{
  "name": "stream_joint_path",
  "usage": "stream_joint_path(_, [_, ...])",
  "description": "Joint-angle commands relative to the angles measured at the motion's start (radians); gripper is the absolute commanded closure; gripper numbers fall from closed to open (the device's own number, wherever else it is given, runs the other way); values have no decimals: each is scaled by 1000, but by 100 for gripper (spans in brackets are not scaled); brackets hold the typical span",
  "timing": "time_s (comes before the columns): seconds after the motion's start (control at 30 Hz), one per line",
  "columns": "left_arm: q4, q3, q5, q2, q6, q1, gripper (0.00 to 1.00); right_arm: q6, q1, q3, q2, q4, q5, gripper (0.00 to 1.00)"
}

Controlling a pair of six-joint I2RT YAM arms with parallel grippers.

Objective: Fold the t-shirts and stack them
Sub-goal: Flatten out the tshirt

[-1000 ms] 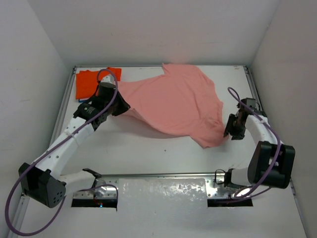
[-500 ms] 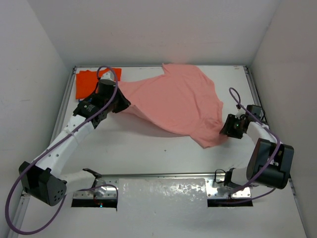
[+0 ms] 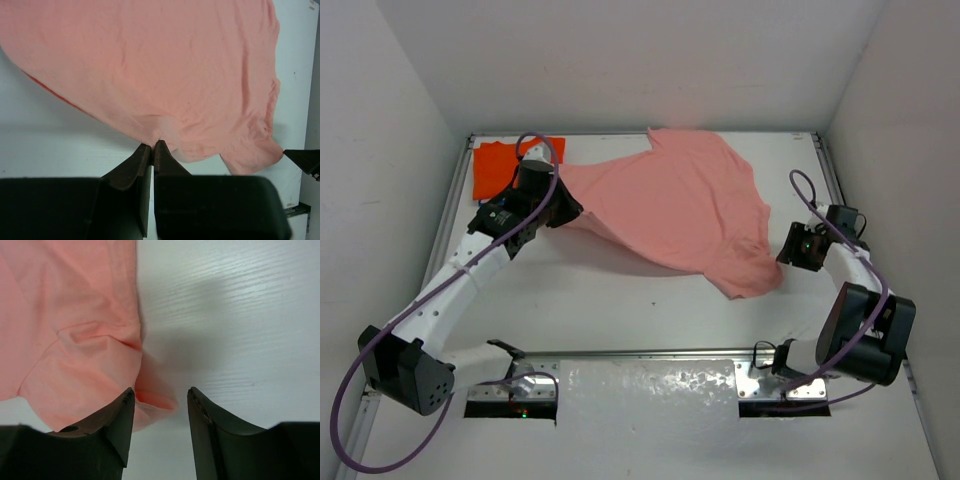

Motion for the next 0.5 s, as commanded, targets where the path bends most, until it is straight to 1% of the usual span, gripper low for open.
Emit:
stream_joint_path(0.0, [40,45,-12,-6,19,-14,100,-19,-49,-32,6,75,-147,55])
stream_joint_path(0.03, [35,45,-13,-7,21,-14,100,-32,-54,-40,9,91,-219,56])
stream_joint_path(0.13, [35,42,-19,-12,22,-14,100,-41,-56,-71,26,103,-269,55])
stream_joint_path(0.3, [32,56,-23,-3,27,-14,100,-47,-59,-125,35,118,-271,55])
stream_joint_path(0.47, [48,54,-19,5,27,-14,100,-32,-63,-161,-11,131,-275,55])
